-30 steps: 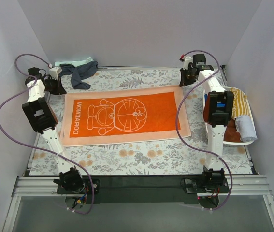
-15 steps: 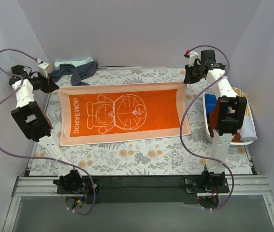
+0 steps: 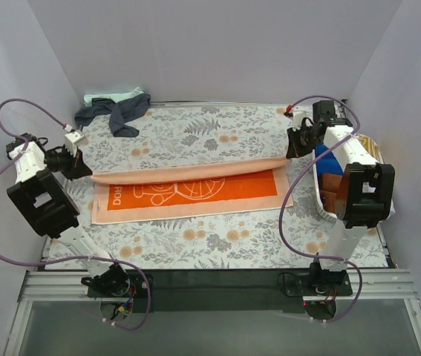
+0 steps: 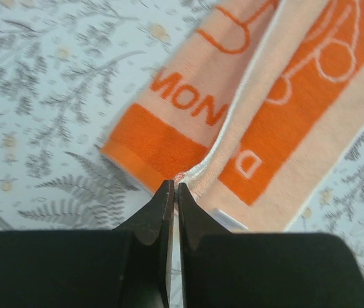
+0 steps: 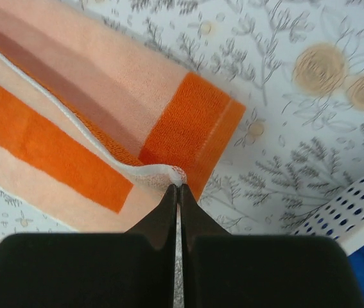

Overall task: Roll the towels
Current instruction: Fold the towel

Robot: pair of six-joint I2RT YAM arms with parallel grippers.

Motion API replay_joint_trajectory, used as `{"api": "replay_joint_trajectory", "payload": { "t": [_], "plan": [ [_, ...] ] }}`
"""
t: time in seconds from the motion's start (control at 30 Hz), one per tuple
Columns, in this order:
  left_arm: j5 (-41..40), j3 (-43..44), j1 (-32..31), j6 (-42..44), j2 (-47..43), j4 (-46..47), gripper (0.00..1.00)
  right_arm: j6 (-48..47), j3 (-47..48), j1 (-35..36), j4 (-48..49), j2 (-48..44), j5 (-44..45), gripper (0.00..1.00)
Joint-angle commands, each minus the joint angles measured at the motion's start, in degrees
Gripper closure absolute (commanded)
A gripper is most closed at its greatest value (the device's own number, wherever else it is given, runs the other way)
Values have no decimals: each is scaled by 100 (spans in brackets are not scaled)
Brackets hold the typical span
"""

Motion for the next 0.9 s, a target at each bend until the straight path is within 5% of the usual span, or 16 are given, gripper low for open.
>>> {"api": "replay_joint_trajectory", "payload": {
  "t": [0.0,0.2,0.43,0.87],
  "plan": [
    [-475,-769,20,895,-838,-275,100,-447,-471,-44,-133,-365,70,99],
    [-1186,-1746,37,773,-901,304,100,-685,-1131,-36,-151,-392,351,99],
    [-1311,-1828,37,193,-795,903,100,-730,-1070,-45,-177,-268,562,99],
    [-1161,-693,160,596,-856,-546,100,-1169,-1007,-203,-748,-927,659,99]
  ]
}}
